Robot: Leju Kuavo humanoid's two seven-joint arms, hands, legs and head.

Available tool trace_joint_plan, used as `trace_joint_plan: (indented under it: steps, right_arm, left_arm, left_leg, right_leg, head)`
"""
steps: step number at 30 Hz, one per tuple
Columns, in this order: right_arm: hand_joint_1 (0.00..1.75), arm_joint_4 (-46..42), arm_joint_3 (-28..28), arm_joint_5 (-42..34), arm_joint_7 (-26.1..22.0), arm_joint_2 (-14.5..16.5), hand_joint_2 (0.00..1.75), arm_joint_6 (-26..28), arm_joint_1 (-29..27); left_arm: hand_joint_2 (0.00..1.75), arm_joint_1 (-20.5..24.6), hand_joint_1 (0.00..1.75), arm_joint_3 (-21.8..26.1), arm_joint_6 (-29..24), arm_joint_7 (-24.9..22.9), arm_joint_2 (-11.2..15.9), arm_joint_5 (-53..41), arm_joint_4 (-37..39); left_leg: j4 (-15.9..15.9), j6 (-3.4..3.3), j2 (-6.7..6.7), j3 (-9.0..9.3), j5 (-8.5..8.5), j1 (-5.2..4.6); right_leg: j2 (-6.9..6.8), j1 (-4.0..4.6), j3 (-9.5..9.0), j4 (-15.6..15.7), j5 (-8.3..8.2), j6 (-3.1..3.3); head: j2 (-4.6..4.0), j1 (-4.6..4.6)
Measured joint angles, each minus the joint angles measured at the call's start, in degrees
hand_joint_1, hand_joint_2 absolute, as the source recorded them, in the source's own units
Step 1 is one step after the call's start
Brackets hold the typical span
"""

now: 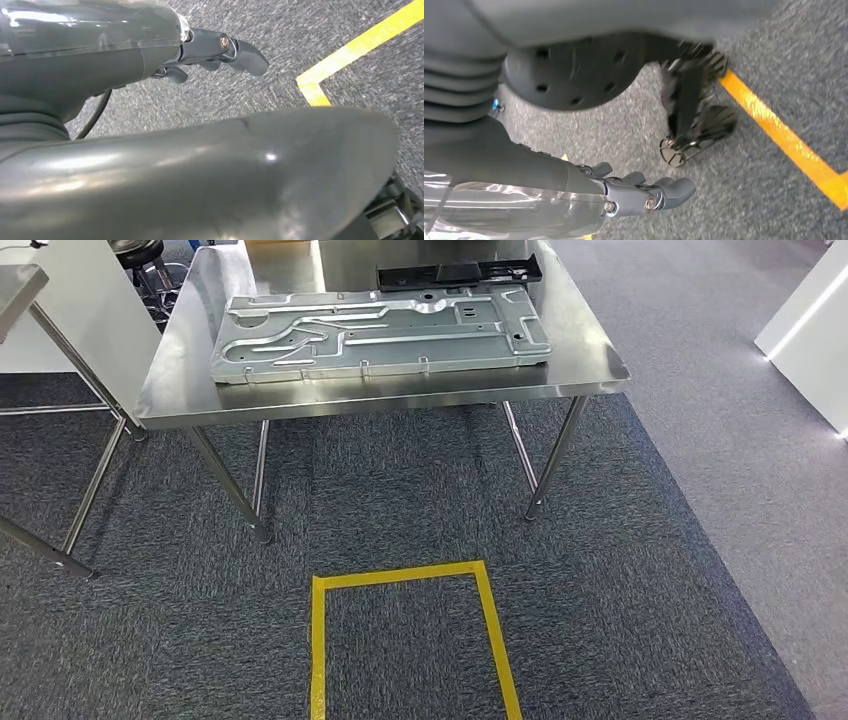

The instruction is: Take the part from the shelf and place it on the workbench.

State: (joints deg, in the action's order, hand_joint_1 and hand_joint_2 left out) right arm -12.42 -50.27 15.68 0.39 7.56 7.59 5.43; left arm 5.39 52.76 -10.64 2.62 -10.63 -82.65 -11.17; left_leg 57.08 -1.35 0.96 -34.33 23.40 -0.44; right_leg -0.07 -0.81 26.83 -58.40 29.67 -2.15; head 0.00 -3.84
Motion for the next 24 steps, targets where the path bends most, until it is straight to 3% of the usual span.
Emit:
trace_joint_plan:
  steps: [1, 2, 4, 6, 8, 9, 10, 11, 13, 15, 16, 18, 19, 20, 21, 23, 24]
  right_arm:
    - [0.0, 0.06, 0.02, 0.14, 0.22, 0.03, 1.75, 0.16, 0.1]
    - [0.0, 0.13, 0.03, 0.28, 0.5, 0.06, 1.75, 0.38, 0.14]
    - [0.0, 0.34, 0.05, 0.54, 1.09, 0.19, 1.75, 0.75, 0.16]
    - [0.0, 0.47, 0.09, 0.67, 1.43, 0.27, 1.75, 0.87, 0.17]
    - [0.0, 0.53, 0.12, 0.7, 1.61, 0.28, 1.75, 0.92, 0.12]
    - [0.0, 0.56, 0.13, 0.71, 1.66, 0.28, 1.75, 0.95, 0.08]
    - [0.0, 0.6, 0.14, 0.74, 1.7, 0.28, 1.31, 0.96, 0.05]
    - [0.0, 0.62, 0.17, 0.8, 1.69, 0.28, 0.87, 0.97, 0.04]
    - [0.0, 0.64, 0.29, 0.9, 1.5, 0.28, 0.0, 0.95, 0.05]
    - [0.0, 0.64, 0.43, 0.96, 0.98, 0.28, 0.0, 0.78, 0.05]
    - [0.0, 0.64, 0.48, 0.97, 0.63, 0.28, 0.0, 0.68, 0.03]
    - [0.0, 0.64, 0.52, 0.98, -0.04, 0.27, 0.0, 0.51, -0.11]
    - [0.0, 0.63, 0.52, 0.98, -0.32, 0.25, 0.0, 0.45, -0.17]
    - [0.0, 0.63, 0.54, 0.98, -0.57, 0.23, 0.0, 0.37, -0.21]
    - [0.0, 0.63, 0.55, 0.98, -0.82, 0.21, 0.0, 0.25, -0.27]
    - [0.0, 0.63, 0.56, 0.97, -1.41, 0.19, 0.0, -0.2, -0.33]
    - [0.0, 0.64, 0.56, 0.97, -1.57, 0.18, 0.0, -0.34, -0.37]
  left_arm:
    - [0.0, 0.06, 0.0, -0.07, -0.02, 0.1, 0.0, -0.02, 0.0]
    - [0.0, 0.1, 0.0, -0.13, 0.0, 0.16, -0.01, -0.03, 0.0]
    - [0.0, 0.12, 0.0, -0.25, 0.04, 0.21, -0.01, -0.05, 0.0]
    - [0.0, 0.0, 0.0, -0.34, 0.08, 0.22, -0.01, -0.05, 0.0]
    - [0.0, -0.06, 0.0, -0.4, 0.1, 0.22, -0.01, -0.05, 0.0]
    - [0.0, -0.05, 0.0, -0.44, 0.1, 0.22, -0.01, -0.05, 0.0]
    - [0.0, -0.03, 0.0, -0.46, 0.1, 0.22, -0.01, -0.05, 0.0]
    - [0.0, -0.01, 0.0, -0.49, 0.1, 0.22, 0.0, -0.05, 0.0]
    - [0.0, 0.03, 0.0, -0.54, 0.1, 0.26, 0.01, -0.02, 0.0]
    - [0.0, 0.18, 0.0, -0.64, 0.1, 0.32, 0.01, 0.01, 0.0]
    - [0.0, 0.21, 0.0, -0.68, 0.09, 0.35, 0.01, 0.01, 0.0]
    - [0.0, 0.09, 0.0, -0.72, 0.07, 0.35, 0.0, 0.02, 0.01]
    - [0.0, -0.01, 0.0, -0.72, 0.05, 0.31, 0.0, 0.02, 0.01]
    - [0.0, -0.06, 0.0, -0.72, 0.02, 0.25, 0.0, 0.03, 0.01]
    - [0.44, -0.1, 0.0, -0.72, -0.03, 0.21, -0.01, 0.04, 0.01]
    - [1.31, -0.14, 0.0, -0.73, -0.23, 0.29, -0.01, 0.04, 0.0]
    - [1.75, -0.16, 0.0, -0.73, -0.29, 0.35, -0.02, 0.04, 0.0]
  left_leg:
    - [0.14, 0.36, 0.03, -0.27, -0.46, 0.01]
    - [0.13, 0.74, 0.08, -0.45, -0.96, 0.07]
    - [0.63, 1.43, -0.04, -1.08, -0.56, 0.27]
    - [3.97, 1.89, -0.33, -2.42, 3.82, 0.45]
    - [10.9, 2.18, -0.44, -3.95, 9.76, 0.58]
    - [14.15, 2.28, -0.44, -4.27, 11.19, 0.61]
    - [16.38, 2.31, -0.44, -4.04, 11.27, 0.61]
    - [16.6, 2.25, -0.44, -2.89, 9.89, 0.6]
    - [11.39, 1.83, -0.47, 2.26, 6.74, 0.56]
    - [2.31, 1.21, -0.54, 8.62, 7.19, 0.32]
    - [-0.78, 0.9, -0.57, 10.46, 8.05, 0.18]
    - [-2.82, 0.21, -0.57, 10.94, 8.33, 0.09]
    - [-2.82, -0.19, -0.45, 10.45, 7.77, 0.17]
    - [-2.88, -0.64, -0.36, 9.9, 7.2, 0.29]
    - [-3.0, -1.02, -0.27, 9.25, 6.58, 0.41]
    - [-2.98, -1.38, -0.22, 7.78, 5.48, 0.42]
    - [-2.97, -1.4, -0.22, 7.39, 5.17, 0.41]
  right_leg:
    - [0.02, 0.23, -1.38, 2.34, 0.85, 0.45]
    - [0.02, 0.41, -1.55, 3.28, 1.0, 0.96]
    - [-0.2, 0.36, -0.45, 3.29, -0.14, 2.01]
    - [-0.44, 0.21, 1.09, 3.42, -1.61, 2.88]
    - [-0.46, 0.39, 3.08, 3.27, -3.09, 3.18]
    - [-0.47, 0.49, 4.18, 3.13, -3.82, 3.19]
    - [-0.48, 0.58, 5.36, 2.91, -4.55, 3.16]
    - [-0.48, 0.64, 6.5, 2.62, -5.2, 3.09]
    - [-0.45, 0.69, 8.52, 1.95, -6.35, 2.83]
    - [-0.4, 0.81, 9.81, 1.34, -7.4, 2.34]
    - [-0.42, 0.83, 10.09, 1.25, -7.96, 2.04]
    - [-0.45, 0.81, 10.35, 1.49, -9.13, 1.35]
    - [-0.34, 0.72, 10.56, 1.39, -8.97, 1.01]
    - [-0.22, 0.65, 10.98, 0.59, -7.82, 0.71]
    - [-0.09, 0.58, 11.68, -1.36, -5.53, 0.41]
    - [-0.02, 0.39, 13.67, -8.36, 0.27, -0.04]
    - [-0.02, 0.36, 14.24, -10.55, 1.79, -0.17]
  head:
    - [0.0, -0.01]
    - [0.0, -0.01]
    - [0.0, 0.01]
    - [0.0, 0.0]
    - [0.0, -0.01]
    - [0.0, -0.01]
    - [0.0, -0.01]
    - [0.0, -0.01]
    - [0.0, -0.01]
    - [0.0, -0.01]
    - [0.0, -0.01]
    - [0.0, -0.01]
    - [0.0, 0.0]
    - [0.0, 0.01]
    - [0.0, 0.01]
    - [0.0, 0.01]
    - [0.0, 0.01]
